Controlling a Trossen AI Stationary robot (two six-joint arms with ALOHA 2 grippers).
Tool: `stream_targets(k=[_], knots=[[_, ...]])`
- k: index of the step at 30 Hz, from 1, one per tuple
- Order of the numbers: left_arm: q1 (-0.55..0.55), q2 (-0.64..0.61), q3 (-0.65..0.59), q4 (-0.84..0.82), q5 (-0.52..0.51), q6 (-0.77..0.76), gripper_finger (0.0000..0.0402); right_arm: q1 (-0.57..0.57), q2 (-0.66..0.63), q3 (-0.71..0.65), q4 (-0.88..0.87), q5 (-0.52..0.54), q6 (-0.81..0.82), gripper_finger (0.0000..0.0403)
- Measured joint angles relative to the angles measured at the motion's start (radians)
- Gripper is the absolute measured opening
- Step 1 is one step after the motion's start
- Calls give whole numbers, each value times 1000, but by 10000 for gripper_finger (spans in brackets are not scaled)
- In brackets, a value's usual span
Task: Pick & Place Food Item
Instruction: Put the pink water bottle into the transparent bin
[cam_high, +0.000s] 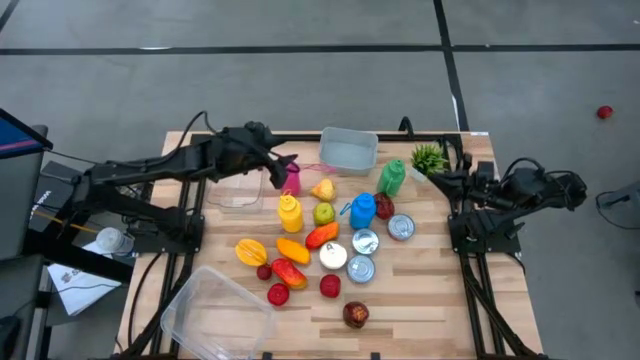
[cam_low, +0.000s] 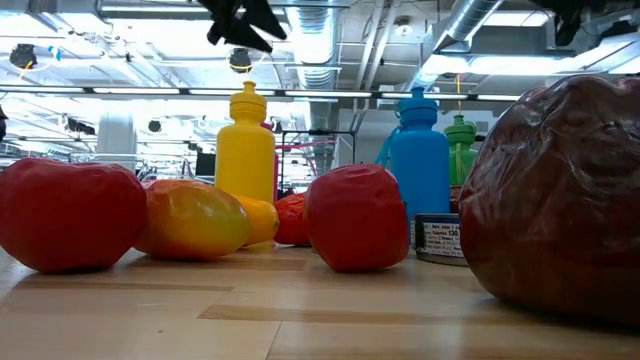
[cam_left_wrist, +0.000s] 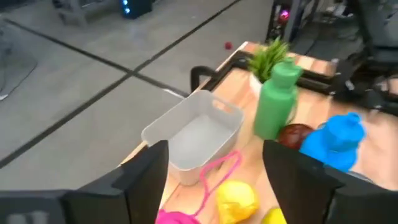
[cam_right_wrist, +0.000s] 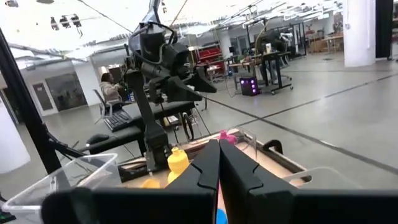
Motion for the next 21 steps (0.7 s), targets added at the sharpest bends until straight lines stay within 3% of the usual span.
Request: stream_targets(k=[7,13,21], knots=[[56,6,-13,-116,77,4,268,-1,-81,-82,10,20,66,1],[65,14,-58,-106,24,1,276,0,-114,-117,62,23,58,1],[64,14,-179,94,-51,13,276,-1,-120,-118,59,30,54,1]])
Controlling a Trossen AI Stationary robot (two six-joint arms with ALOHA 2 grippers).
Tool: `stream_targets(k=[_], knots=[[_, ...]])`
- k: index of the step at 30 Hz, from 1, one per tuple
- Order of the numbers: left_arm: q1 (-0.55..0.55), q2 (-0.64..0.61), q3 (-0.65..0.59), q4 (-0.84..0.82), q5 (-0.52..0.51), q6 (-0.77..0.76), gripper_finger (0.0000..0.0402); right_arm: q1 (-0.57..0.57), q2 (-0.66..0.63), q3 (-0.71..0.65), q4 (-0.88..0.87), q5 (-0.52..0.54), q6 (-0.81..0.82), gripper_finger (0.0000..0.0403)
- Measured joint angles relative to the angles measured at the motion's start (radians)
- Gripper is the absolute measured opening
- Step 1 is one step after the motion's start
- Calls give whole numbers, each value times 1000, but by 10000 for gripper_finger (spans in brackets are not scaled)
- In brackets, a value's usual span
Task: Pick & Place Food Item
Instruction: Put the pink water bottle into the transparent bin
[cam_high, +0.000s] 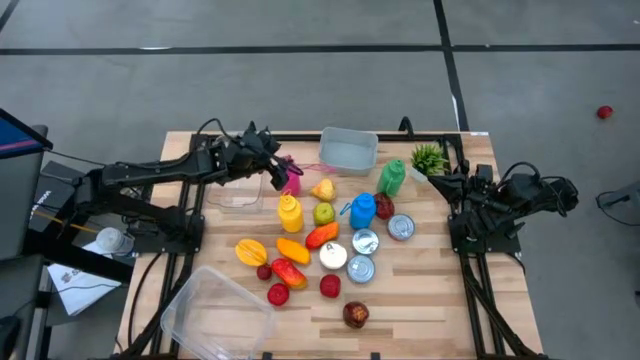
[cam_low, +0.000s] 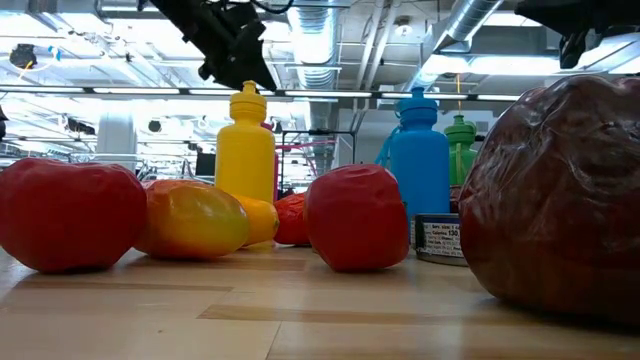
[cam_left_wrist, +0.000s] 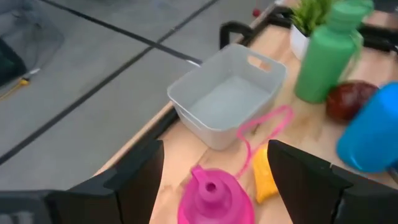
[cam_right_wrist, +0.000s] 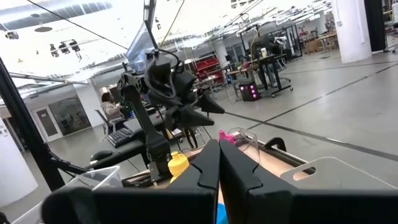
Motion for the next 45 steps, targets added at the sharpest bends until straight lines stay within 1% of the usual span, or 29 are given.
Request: stream_targets(k=[8,11,15,24,28,31,34,38,43,45], knots=[[-12,-1,-82,150,-108,-13,276,0,0,0,-1,0,0,0],[-12,-1,-126,210,-111,-15,275,0,0,0,-5,0,0,0],[-12,-1,-166,228,-111,-20,275,0,0,0,-5,0,-4,0],[-12,-1,-279,372,-110,-13,275,0,0,0,-7,0,-8,0],[-12,-1,-294,388,-110,-12,266,0,0,0,-7,0,-8,0],[-12,-1,-294,394,-107,10,245,0,0,0,-8,0,-8,0],[-12,-1,-294,396,-105,21,215,0,0,0,-8,0,-8,0],[-12,-1,-294,395,-102,32,168,0,0,0,-15,5,-8,0],[-12,-2,-293,385,-101,32,107,0,0,0,-32,45,0,0],[-12,-2,-292,385,-82,32,84,0,0,0,-32,45,0,0]])
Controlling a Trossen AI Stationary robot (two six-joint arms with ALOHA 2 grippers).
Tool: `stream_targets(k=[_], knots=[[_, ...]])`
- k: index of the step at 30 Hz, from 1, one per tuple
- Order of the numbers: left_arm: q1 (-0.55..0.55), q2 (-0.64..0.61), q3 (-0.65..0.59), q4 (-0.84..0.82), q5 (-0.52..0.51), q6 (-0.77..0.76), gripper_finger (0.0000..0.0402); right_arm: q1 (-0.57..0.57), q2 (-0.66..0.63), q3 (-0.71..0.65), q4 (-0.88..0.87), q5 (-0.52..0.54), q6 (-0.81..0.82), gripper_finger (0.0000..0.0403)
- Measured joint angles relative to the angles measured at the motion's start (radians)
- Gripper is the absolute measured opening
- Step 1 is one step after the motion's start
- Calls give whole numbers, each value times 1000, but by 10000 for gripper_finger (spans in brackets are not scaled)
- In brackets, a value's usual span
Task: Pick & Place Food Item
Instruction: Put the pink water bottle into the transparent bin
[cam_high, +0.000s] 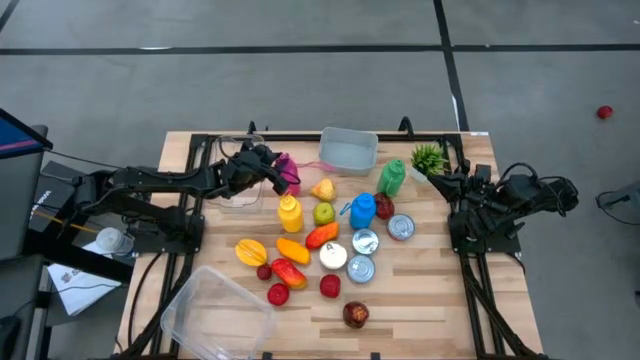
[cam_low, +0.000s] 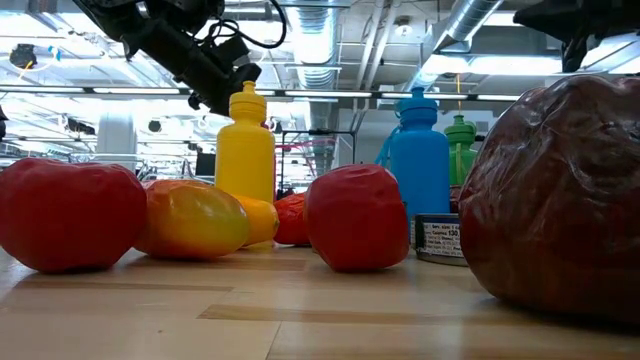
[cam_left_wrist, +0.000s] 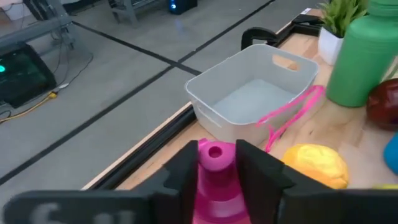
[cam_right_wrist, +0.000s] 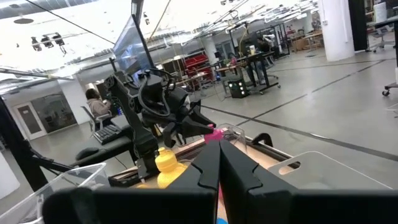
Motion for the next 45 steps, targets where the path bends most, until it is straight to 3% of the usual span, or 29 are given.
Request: stream_targets(k=[5,14,21,28,35,39,45], knots=[[0,-2,1,9,55,-2,41,1,0,0,-1,0,0,0],[-5,-45,1,84,68,1,41,0,0,0,-2,0,1,0],[-19,-139,81,77,62,0,41,0,0,0,-3,0,0,0],[-28,-213,289,-196,27,7,41,0,0,0,-3,9,-4,0],[-25,-212,511,-631,-243,-35,41,0,0,0,-2,31,-8,0],[12,-230,511,-786,-342,-108,41,0,0,0,-3,32,-8,0],[85,-280,375,-725,-329,-144,41,0,0,0,-3,43,-8,0]])
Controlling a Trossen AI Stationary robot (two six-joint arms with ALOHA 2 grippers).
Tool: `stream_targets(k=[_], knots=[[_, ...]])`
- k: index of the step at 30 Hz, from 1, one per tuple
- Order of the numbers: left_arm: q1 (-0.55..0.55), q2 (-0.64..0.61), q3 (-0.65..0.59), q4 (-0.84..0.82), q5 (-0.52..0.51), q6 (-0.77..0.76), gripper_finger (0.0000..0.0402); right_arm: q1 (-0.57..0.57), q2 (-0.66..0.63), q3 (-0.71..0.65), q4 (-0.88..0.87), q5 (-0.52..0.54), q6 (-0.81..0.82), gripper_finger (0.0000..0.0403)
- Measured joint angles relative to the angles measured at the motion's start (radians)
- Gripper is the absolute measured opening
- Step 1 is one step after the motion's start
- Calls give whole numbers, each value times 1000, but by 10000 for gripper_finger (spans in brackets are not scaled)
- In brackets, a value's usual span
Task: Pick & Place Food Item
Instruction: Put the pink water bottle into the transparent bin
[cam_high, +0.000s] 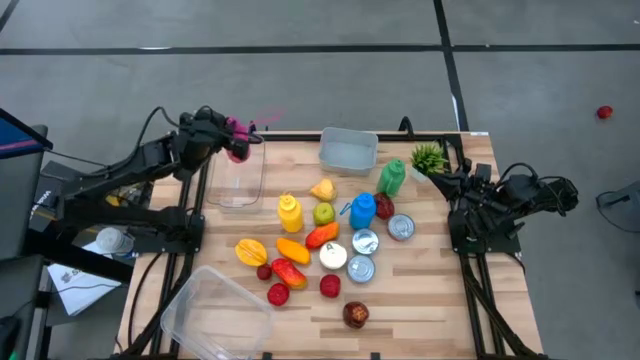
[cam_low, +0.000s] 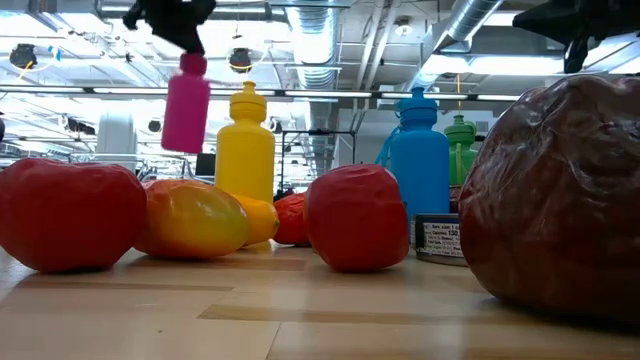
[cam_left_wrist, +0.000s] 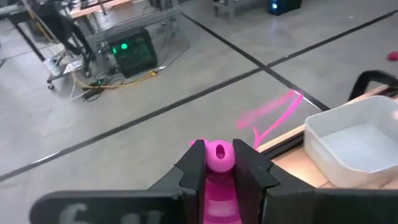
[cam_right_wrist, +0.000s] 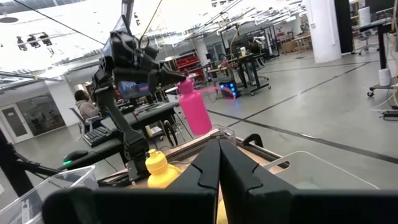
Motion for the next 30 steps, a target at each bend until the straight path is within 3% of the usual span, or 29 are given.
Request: stream_targets(k=[6,17,23,30], knots=[[59,-91,-204,158,4,7,41,0,0,0,0,18,0,0],[72,-224,-452,331,-14,20,41,0,0,0,1,18,8,0],[72,-224,-523,420,-15,23,41,1,0,0,13,36,8,0],[95,-224,-533,495,-56,128,40,1,0,0,15,41,8,0]])
